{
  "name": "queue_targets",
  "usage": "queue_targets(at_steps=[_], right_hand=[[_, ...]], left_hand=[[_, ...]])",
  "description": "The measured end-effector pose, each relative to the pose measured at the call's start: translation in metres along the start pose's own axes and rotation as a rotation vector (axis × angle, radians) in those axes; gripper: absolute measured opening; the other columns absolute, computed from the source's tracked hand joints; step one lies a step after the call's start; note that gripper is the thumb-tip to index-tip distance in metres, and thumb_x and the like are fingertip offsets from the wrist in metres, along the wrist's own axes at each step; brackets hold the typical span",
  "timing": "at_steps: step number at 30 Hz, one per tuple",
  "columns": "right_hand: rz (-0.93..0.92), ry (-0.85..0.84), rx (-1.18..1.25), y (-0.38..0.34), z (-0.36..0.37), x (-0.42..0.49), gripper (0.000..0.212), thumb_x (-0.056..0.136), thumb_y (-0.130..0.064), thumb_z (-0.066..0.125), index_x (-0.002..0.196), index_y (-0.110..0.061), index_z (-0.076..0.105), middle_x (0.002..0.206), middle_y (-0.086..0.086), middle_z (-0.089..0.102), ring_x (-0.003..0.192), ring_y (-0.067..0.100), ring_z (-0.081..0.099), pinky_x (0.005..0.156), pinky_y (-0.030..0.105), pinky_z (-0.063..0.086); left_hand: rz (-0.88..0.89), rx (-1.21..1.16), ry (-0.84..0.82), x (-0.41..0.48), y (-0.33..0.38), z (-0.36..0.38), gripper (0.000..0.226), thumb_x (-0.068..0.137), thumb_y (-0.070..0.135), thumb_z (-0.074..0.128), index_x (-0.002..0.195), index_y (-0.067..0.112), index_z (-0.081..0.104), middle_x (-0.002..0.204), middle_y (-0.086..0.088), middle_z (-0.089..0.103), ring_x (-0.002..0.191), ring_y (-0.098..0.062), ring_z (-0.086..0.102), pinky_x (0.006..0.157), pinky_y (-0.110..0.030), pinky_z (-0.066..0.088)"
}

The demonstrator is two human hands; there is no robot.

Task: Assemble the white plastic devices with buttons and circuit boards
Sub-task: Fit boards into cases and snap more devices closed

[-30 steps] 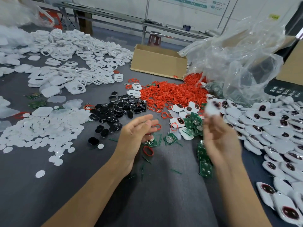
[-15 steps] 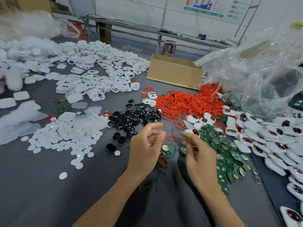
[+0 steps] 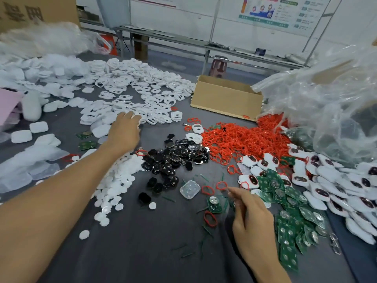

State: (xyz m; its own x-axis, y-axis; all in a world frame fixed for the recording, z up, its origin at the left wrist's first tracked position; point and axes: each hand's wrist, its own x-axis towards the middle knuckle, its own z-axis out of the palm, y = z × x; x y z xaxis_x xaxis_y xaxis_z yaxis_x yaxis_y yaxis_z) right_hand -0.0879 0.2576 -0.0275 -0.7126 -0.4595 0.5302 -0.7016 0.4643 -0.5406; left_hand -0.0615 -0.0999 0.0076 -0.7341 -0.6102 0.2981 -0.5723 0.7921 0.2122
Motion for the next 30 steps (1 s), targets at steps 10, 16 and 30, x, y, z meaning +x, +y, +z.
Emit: queue_targets(at_steps=[10,16,30], right_hand=[[0.017,0.023,-0.005,0.000,0.000,0.005,0.033,0.084,0.003,0.061,0.104,-0.022,0.068,0.092,-0.009,0.066,0.086,0.006,0.057,0.078,0.009,0.037],[0.165,0.134,0.144,0.003,-0.001,0.009,0.034,0.083,0.008,0.058,0.102,-0.019,0.068,0.088,-0.011,0.068,0.084,0.003,0.063,0.079,0.021,0.047],[0.144,0.042,-0.393,0.031,-0.003,0.022,0.015,0.087,-0.021,0.062,0.089,-0.011,0.074,0.102,0.008,0.066,0.098,0.029,0.047,0.088,0.035,0.036]], left_hand=[[-0.064,-0.148,0.054,0.006,-0.003,-0.005,0.029,0.084,-0.002,0.054,0.111,0.000,0.063,0.111,-0.025,0.062,0.105,-0.042,0.055,0.079,-0.044,0.047],[-0.302,-0.950,0.136,-0.042,0.067,-0.036,0.021,0.086,0.015,0.070,0.106,0.011,0.069,0.089,0.007,0.063,0.085,-0.014,0.062,0.075,-0.025,0.052],[-0.281,-1.386,-0.136,-0.183,0.167,0.004,0.007,0.091,0.012,0.063,0.098,0.012,0.063,0.078,-0.005,0.070,0.060,-0.013,0.067,0.057,-0.034,0.060]])
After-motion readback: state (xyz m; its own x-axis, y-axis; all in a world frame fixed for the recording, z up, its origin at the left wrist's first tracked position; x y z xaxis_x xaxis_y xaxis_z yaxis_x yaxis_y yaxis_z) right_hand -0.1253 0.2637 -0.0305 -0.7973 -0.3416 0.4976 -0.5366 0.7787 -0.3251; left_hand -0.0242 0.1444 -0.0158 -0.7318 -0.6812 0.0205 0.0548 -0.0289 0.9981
